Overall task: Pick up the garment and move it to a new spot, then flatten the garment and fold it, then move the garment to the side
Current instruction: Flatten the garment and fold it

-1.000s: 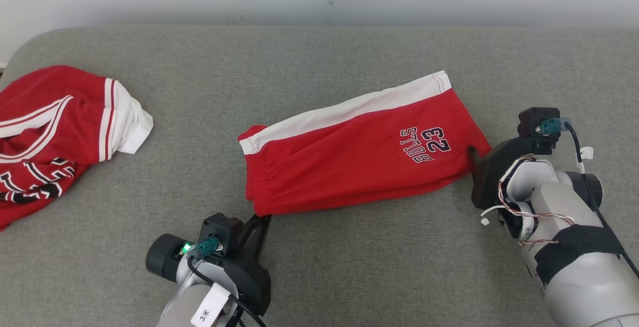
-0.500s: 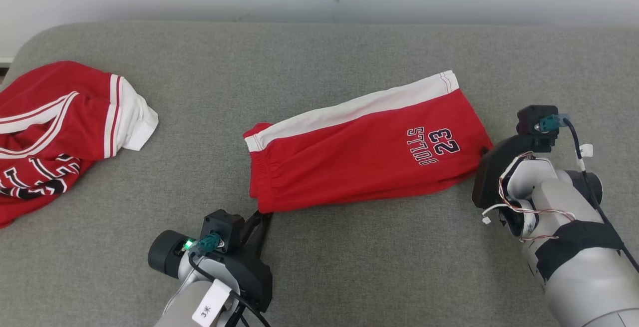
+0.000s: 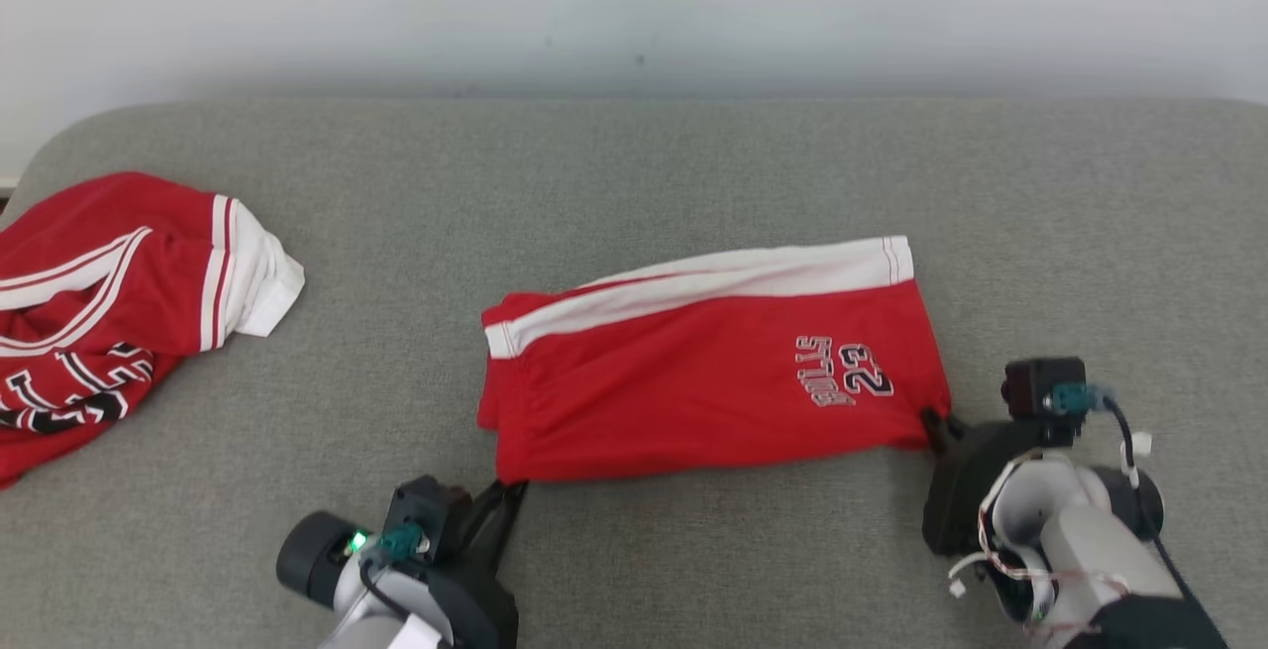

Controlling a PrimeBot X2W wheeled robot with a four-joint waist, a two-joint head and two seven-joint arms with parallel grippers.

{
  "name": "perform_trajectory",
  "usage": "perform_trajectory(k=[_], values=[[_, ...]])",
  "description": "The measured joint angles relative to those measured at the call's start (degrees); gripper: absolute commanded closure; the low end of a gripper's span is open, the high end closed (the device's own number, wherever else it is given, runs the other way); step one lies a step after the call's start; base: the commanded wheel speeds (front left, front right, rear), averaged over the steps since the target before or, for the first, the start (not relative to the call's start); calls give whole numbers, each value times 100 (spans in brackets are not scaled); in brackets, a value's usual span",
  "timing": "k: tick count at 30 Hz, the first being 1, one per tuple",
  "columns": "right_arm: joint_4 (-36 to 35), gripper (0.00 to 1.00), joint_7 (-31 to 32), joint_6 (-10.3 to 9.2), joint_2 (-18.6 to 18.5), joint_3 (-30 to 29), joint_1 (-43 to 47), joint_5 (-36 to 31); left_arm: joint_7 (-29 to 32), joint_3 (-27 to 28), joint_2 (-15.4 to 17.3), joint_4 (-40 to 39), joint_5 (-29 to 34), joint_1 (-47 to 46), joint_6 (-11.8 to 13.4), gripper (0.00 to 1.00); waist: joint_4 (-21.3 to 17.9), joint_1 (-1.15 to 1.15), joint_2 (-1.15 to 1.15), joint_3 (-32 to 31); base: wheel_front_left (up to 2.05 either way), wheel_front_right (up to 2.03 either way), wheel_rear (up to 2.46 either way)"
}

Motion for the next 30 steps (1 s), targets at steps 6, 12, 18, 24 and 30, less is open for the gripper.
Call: perform_trajectory(k=[6, 12, 18, 24, 30], values=[[-694, 100, -133, -19, -69, 30, 749, -22, 0, -64, 208, -199, -43, 328, -4, 100, -144, 0, 0, -203, 0, 0, 0], [-1529, 100, -135, -119, -170, 36, 1369, -68, -1, -70, 420, -522, -191, 615, -4, 100, -298, 0, 0, -385, 0, 0, 0], [-2193, 100, 115, -238, -248, 40, 1839, -69, 3, -210, 522, -740, -218, 788, -5, 57, -407, 0, 0, -473, 0, 0, 0], [-2614, 0, 424, -342, -347, 36, 2057, -69, 121, -223, 546, -818, -278, 832, -5, 0, -407, 0, 0, -440, 0, 0, 0], [-2940, 0, 520, -471, -420, -103, 2145, -69, 152, 91, 570, -929, -506, 963, 85, 0, -397, 0, 1, -455, 0, 0, 0]])
